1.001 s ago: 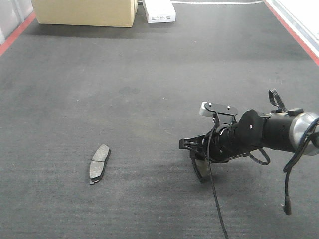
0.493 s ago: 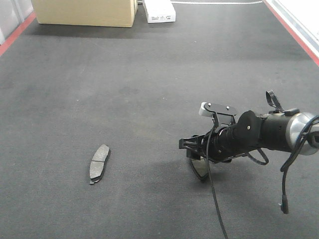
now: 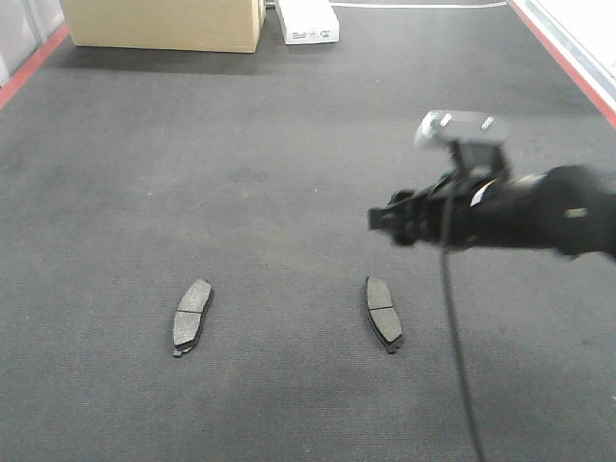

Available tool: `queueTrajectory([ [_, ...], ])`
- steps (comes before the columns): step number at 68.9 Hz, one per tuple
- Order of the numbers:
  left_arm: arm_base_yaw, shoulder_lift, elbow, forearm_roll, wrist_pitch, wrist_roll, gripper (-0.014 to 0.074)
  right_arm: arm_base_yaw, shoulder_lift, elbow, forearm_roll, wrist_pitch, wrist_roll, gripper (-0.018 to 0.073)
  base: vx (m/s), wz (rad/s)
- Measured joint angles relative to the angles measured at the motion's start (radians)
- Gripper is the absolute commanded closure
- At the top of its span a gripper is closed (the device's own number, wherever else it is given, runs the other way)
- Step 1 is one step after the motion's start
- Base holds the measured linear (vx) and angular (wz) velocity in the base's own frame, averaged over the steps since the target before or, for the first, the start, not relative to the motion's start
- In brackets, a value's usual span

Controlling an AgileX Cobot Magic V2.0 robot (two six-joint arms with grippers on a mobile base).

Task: Move and align brake pads A on conveyor
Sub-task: 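Lower the right gripper beside the first pad and release its pad, then lift the open right gripper clear of the two pads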

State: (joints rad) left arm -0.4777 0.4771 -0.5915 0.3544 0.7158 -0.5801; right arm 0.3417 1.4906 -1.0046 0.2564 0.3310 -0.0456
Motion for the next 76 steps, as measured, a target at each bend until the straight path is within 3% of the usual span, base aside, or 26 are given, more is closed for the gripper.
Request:
queueTrajectory([
  [16, 0.0, 0.0, 0.0, 0.0, 0.0, 0.0, 0.0603, 0.0, -0.217, 0.03, -0.16, 0.161, 0.0, 0.0198, 0.0, 0.0],
  [37, 0.0, 0.0, 0.0, 0.0, 0.0, 0.0, 0.0603, 0.0, -0.586, 0.289, -0.256, 0.144, 0.0, 0.04, 0.0, 0.0],
  [51, 0.0, 0.0, 0.0, 0.0, 0.0, 0.0, 0.0603, 0.0, -0.837, 0.432, -0.256, 0.146, -0.001, 0.0491, 0.0, 0.0],
  [76, 0.0, 0.0, 0.0, 0.0, 0.0, 0.0, 0.0603, 0.0, -1.201, 0.595, -0.256, 0.151, -0.003, 0.0564, 0.0, 0.0],
])
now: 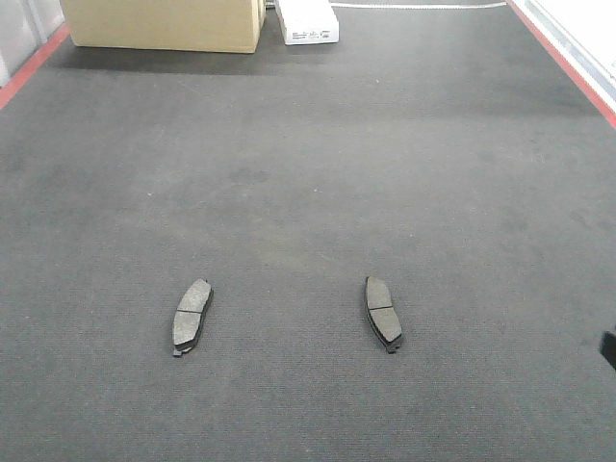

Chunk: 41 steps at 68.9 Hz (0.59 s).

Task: Move and align brake pads A on conveyor
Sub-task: 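Lift the open right gripper clear of the two pads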

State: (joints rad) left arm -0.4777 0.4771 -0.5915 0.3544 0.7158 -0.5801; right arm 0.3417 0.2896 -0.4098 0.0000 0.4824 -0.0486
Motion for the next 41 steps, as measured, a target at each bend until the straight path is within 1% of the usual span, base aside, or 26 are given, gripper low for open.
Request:
queueTrajectory([
  [8, 0.0, 0.0, 0.0, 0.0, 0.0, 0.0, 0.0603, 0.0, -0.031, 0.005, 0.0, 0.001, 0.0, 0.0563, 0.0, 0.0],
  [41, 0.0, 0.0, 0.0, 0.0, 0.0, 0.0, 0.0603, 0.0, -0.031, 0.006, 0.0, 0.001, 0.0, 0.0563, 0.0, 0.0],
])
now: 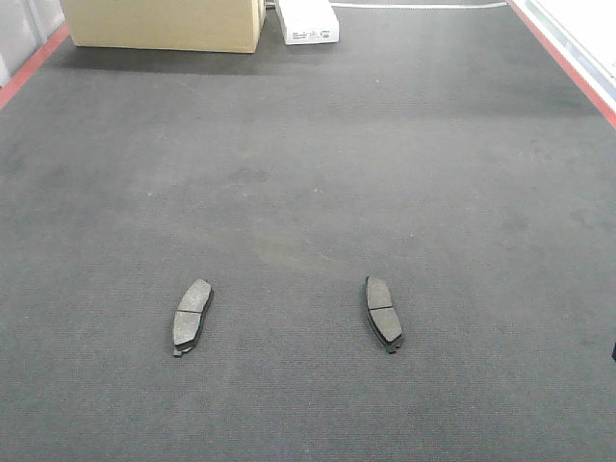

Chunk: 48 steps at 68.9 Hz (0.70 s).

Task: Move and align brake pads A on conveyor
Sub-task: 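Lift the open right gripper clear of the two pads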

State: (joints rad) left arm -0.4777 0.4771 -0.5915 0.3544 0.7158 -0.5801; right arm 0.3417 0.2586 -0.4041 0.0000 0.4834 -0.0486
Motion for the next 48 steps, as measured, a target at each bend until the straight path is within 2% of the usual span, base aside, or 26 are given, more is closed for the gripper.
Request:
queueTrajectory([
  [48, 0.0, 0.0, 0.0, 0.0, 0.0, 0.0, 0.0603, 0.0, 0.0, 0.0, 0.0, 0.0, 0.0, 0.0563, 0.0, 0.0],
])
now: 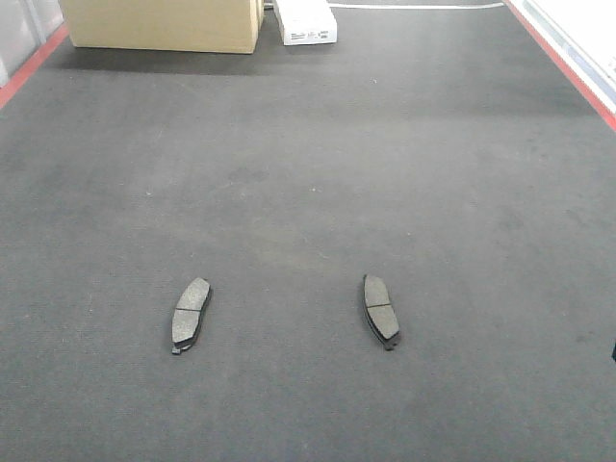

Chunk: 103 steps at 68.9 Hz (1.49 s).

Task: Move and align brake pads A on conveyor
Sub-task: 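Lift the open right gripper clear of the two pads, then turn the base away from the conveyor with both grippers empty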

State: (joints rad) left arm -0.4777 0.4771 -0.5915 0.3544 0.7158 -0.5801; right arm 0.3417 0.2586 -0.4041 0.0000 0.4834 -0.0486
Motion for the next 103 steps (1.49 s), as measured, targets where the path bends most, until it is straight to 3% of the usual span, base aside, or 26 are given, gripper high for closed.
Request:
queueTrajectory([
  [103, 0.0, 0.0, 0.0, 0.0, 0.0, 0.0, 0.0603, 0.0, 0.0, 0.0, 0.0, 0.0, 0.0, 0.0563, -0.22, -0.19],
])
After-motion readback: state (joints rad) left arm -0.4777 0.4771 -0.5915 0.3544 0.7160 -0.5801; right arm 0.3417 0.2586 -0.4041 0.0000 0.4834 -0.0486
